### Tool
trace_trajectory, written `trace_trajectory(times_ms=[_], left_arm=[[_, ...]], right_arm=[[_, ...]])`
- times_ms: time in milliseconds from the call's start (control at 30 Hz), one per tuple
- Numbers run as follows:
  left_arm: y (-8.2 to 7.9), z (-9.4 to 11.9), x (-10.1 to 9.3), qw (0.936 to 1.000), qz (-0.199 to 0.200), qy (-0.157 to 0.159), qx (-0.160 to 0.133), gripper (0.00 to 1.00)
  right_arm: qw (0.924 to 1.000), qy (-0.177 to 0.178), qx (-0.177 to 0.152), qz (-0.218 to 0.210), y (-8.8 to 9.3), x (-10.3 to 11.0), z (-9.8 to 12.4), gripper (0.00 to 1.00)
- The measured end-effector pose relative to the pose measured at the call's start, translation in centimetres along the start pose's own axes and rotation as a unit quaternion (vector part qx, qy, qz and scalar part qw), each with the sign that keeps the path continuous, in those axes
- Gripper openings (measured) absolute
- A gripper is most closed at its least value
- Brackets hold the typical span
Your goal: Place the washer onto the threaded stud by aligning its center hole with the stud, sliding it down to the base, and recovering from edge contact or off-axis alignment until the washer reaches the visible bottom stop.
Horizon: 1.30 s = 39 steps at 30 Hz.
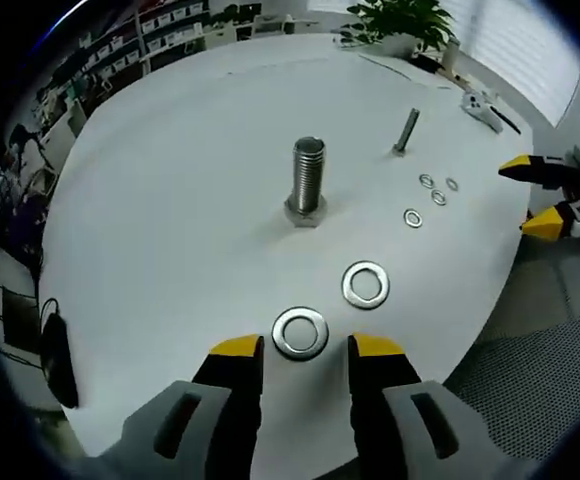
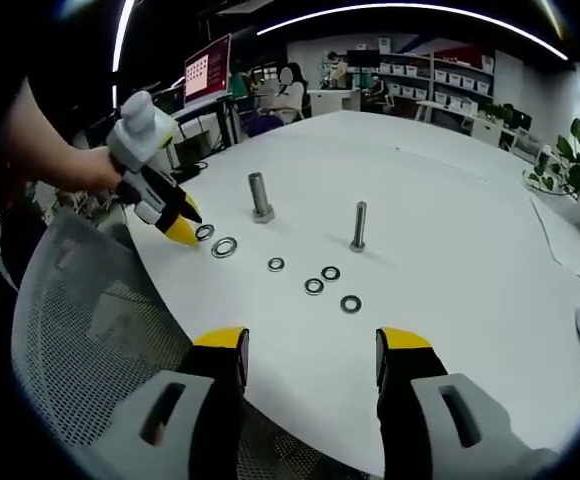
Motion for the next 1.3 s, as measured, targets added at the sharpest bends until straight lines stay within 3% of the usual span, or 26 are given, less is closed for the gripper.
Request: trace_trajectory(times_ms=[67, 200, 267, 500, 800, 1033, 1300], left_arm=[[0.3, -0.3, 0.0, 0.9999, -0.007, 0.001, 0.016, 0.32], [-0.1, -0.4, 0.1, 0.9995, -0.027, -0.004, 0.013, 0.30], [-0.2, -0.5, 0.3, 0.9980, -0.060, -0.002, 0.019, 0.27], [-0.4, -0.5, 0.9, 0.9982, -0.047, -0.003, 0.038, 0.21], [-0.4, -0.6, 1.0, 0.9979, -0.040, 0.000, 0.051, 0.21], [-0.5, -0.6, 0.8, 0.9940, -0.066, 0.012, 0.086, 0.21], [-0.4, -0.6, 0.5, 0.9916, -0.087, 0.017, 0.094, 0.24]], right_arm=[[1.0000, -0.001, 0.000, 0.000, 0.0, 0.0, 0.0, 0.54], [1.0000, 0.001, -0.002, -0.001, 0.0, 0.0, 0.0, 0.53], [1.0000, 0.000, -0.001, 0.000, 0.0, 0.0, 0.0, 0.53], [1.0000, -0.001, -0.001, 0.001, 0.0, 0.1, -0.1, 0.53], [1.0000, -0.005, 0.003, 0.005, 0.1, 0.3, -0.3, 0.53], [0.9999, -0.006, 0.004, 0.007, 0.2, 0.3, -0.3, 0.53], [1.0000, -0.005, 0.004, 0.006, 0.3, 0.2, -0.2, 0.53]])
Point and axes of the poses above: the point that each gripper's makers call its tool centre point, and the gripper's own axes: z roughly backward along the fingers, x roughly to its left, y roughly out of its underside, the point moved 3 cm from there along z, roughly backward along the fingers, and after that the axes turned 3 degrees about y, right-handed, at the moved point
